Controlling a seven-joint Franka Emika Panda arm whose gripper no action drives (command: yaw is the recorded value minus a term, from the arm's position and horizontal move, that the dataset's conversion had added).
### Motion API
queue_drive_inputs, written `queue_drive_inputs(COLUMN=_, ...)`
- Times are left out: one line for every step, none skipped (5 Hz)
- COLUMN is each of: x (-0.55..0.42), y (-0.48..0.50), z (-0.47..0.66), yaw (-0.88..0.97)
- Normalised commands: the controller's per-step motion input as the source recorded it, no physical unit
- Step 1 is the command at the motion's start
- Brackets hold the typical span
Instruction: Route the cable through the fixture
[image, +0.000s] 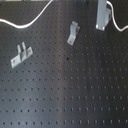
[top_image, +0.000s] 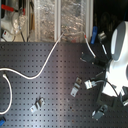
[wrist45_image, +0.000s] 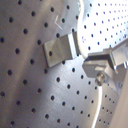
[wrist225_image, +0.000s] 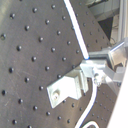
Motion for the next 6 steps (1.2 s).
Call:
queue_drive_inputs(x=-0.149, y=0.009, z=0.2, yaw=0.0)
queue_drive_inputs(x=-0.188, y=0.042, z=0.0, yaw=0.12)
queue_drive_inputs(x=-0.191, y=0.069, z=0.0, yaw=0.23)
queue_drive_inputs(x=0.057, y=0.138, z=0.06, yaw=0.06)
queue_drive_inputs(x=0.051, y=0.022, z=0.11, yaw=0.01)
queue_drive_inputs(x=0.128, y=0.013, z=0.19, yaw=0.0)
